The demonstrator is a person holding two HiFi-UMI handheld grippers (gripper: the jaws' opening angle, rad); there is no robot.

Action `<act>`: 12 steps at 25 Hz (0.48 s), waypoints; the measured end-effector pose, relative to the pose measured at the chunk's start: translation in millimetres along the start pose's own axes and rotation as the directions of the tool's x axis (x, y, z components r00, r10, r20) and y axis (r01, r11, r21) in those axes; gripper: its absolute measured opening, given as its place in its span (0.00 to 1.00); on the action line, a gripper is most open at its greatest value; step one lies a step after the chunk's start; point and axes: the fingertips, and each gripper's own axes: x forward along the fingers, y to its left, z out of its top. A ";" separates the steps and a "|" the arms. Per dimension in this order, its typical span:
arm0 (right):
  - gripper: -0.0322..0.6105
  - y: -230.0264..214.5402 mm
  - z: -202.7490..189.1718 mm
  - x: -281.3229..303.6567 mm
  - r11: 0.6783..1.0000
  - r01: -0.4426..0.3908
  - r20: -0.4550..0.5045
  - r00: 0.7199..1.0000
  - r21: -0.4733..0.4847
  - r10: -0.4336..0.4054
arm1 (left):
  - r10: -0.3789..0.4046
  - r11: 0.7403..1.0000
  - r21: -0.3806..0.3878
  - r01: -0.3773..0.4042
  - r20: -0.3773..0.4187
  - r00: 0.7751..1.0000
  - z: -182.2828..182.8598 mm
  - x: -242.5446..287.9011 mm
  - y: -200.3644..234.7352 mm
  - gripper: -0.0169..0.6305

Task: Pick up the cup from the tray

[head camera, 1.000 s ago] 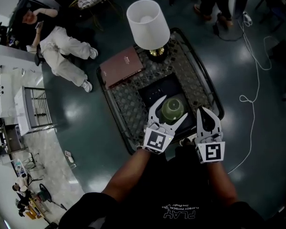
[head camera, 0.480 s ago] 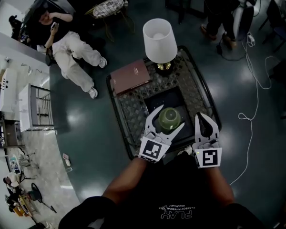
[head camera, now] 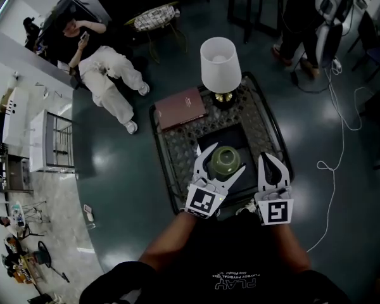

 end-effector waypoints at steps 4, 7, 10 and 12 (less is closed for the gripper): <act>0.05 0.1 -1.5 2.9 1.000 -0.002 -0.004 1.000 0.011 0.002 | -0.002 1.000 0.001 0.002 0.008 1.000 -0.5 2.3 0.1 0.63; 0.05 -0.2 -1.1 3.2 1.000 0.000 -0.001 1.000 0.007 0.000 | -0.004 1.000 -0.018 0.004 0.019 1.000 -3.0 2.0 -1.0 0.63; 0.05 -0.4 0.8 4.3 1.000 0.003 -0.003 1.000 0.011 -0.003 | -0.006 1.000 -0.023 0.006 0.021 1.000 -2.3 3.5 -0.2 0.63; 0.05 -0.9 2.0 5.0 1.000 0.006 0.003 1.000 0.013 -0.006 | -0.009 1.000 -0.021 0.009 0.023 1.000 -1.3 5.2 0.4 0.63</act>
